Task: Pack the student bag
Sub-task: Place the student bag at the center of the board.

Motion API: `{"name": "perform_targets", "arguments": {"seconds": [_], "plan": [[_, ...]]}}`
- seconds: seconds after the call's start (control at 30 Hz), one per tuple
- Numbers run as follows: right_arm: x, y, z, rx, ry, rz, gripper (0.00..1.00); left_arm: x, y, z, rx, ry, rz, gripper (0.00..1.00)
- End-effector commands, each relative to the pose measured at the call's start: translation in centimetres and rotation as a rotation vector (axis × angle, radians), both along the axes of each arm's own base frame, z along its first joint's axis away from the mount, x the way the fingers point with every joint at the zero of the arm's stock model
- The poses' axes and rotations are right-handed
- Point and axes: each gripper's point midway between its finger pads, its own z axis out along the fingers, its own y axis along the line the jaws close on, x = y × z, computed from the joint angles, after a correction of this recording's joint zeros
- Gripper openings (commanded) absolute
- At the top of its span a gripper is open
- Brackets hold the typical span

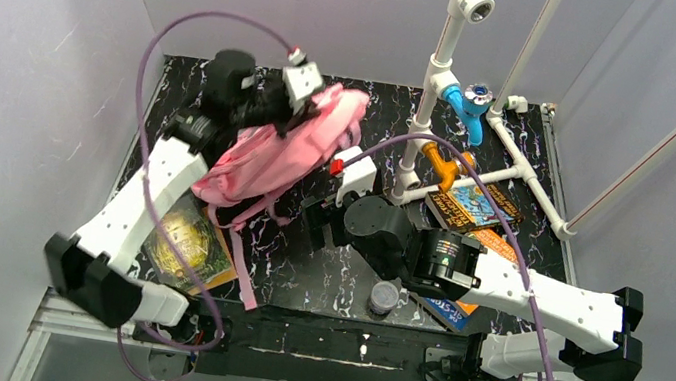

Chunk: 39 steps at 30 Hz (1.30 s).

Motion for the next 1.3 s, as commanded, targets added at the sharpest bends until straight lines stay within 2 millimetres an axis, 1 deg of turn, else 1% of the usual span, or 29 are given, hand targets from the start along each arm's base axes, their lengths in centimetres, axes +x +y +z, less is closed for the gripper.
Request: {"name": "perform_targets", "arguments": {"seconds": [0.0, 0.07, 0.13, 0.17, 0.23, 0.3, 0.37, 0.43, 0.5, 0.53, 0.57, 0.63, 0.67, 0.77, 0.83, 0.87, 0.9, 0.93, 1.0, 1.03, 1.07, 1.1, 1.17, 1.2, 1.23, 1.27], "plan": [[0.2, -0.2, 1.3, 0.092, 0.036, -0.061, 0.9, -6.3, 1.2, 1.4, 0.023, -0.235, -0.118, 0.0], [0.2, -0.4, 1.5, 0.12, 0.052, -0.074, 0.86, -8.1, 2.4, -1.2, 0.022, -0.189, -0.073, 0.0], [0.1, -0.4, 1.2, 0.139, 0.066, -0.075, 0.85, -10.3, 3.9, -4.2, 0.039, -0.159, -0.039, 0.0], [0.0, -0.4, 1.0, 0.146, 0.072, -0.077, 0.85, -11.0, 4.5, -5.6, 0.048, -0.137, -0.017, 0.0], [0.0, -0.3, 0.4, 0.16, 0.08, -0.08, 0.85, -12.4, 5.5, -7.7, 0.057, -0.112, 0.017, 0.0], [0.1, 0.0, -0.7, 0.154, 0.09, -0.085, 0.85, -13.0, 6.6, -8.9, 0.039, -0.121, 0.079, 0.0], [0.2, 0.5, -1.8, 0.144, 0.107, -0.086, 0.85, -12.7, 8.5, -10.3, 0.031, -0.104, 0.209, 0.0], [0.2, 1.2, -2.7, 0.151, 0.135, -0.079, 0.85, -12.9, 9.8, -11.3, 0.032, -0.09, 0.284, 0.0], [0.0, 2.3, -3.9, 0.177, 0.184, -0.06, 0.85, -13.2, 10.9, -11.8, 0.012, -0.106, 0.346, 0.0], [-0.3, 3.2, -4.6, 0.19, 0.221, -0.025, 0.84, -13.4, 11.5, -11.6, -0.008, -0.121, 0.378, 0.0], [-0.2, 3.8, -5.3, 0.198, 0.25, -0.013, 0.84, -13.6, 12.0, -11.3, -0.026, -0.133, 0.404, 0.0], [0.0, 4.7, -6.5, 0.205, 0.311, -0.004, 0.84, -14.3, 12.5, -11.9, -0.011, -0.121, 0.41, 0.0], [0.0, 5.1, -7.0, 0.204, 0.332, -0.004, 0.85, -14.7, 12.6, -12.5, 0.005, -0.107, 0.405, 0.02], [0.3, 6.2, -8.1, 0.193, 0.372, 0.0, 0.87, -16.1, 13.2, -13.4, 0.039, -0.061, 0.401, 0.17], [0.6, 6.3, -8.7, 0.17, 0.386, -0.014, 0.88, -17.3, 13.6, -13.7, 0.055, -0.038, 0.392, 0.36], [0.9, 6.2, -9.1, 0.158, 0.392, -0.026, 0.88, -17.8, 13.6, -13.6, 0.052, -0.032, 0.381, 0.52], [1.1, 6.0, -9.4, 0.148, 0.397, -0.037, 0.89, -18.5, 13.4, -13.1, 0.037, -0.027, 0.362, 0.62], [1.5, 5.8, -9.6, 0.142, 0.402, -0.051, 0.89, -19.1, 13.1, -12.5, 0.015, -0.018, 0.339, 0.68], [2.3, 5.0, -10.1, 0.129, 0.409, -0.085, 0.89, -19.9, 12.2, -11.0, -0.047, 0.008, 0.302, 0.74], [2.8, 4.4, -10.3, 0.122, 0.406, -0.105, 0.89, -19.9, 11.8, -10.2, -0.084, 0.033, 0.302, 0.75], [3.2, 3.8, -10.3, 0.118, 0.397, -0.124, 0.89, -19.3, 11.7, -9.4, -0.128, 0.068, 0.337, 0.74], [3.6, 3.3, -10.4, 0.11, 0.384, -0.142, 0.89, -18.5, 11.7, -8.7, -0.19, 0.123, 0.402, 0.72], [4.4, 2.1, -10.9, 0.078, 0.356, -0.182, 0.87, -16.4, 11.7, -8.2, -0.296, 0.27, 0.553, 0.67], [4.7, 1.5, -11.1, 0.052, 0.341, -0.2, 0.85, -15.3, 11.6, -8.7, -0.324, 0.352, 0.627, 0.67], [4.9, 0.8, -11.5, 0.024, 0.331, -0.219, 0.84, -14.3, 11.4, -9.7, -0.339, 0.446, 0.703, 0.67], [5.0, 0.3, -11.9, -0.003, 0.327, -0.233, 0.83, -13.4, 11.2, -10.9, -0.318, 0.526, 0.761, 0.67]]}}
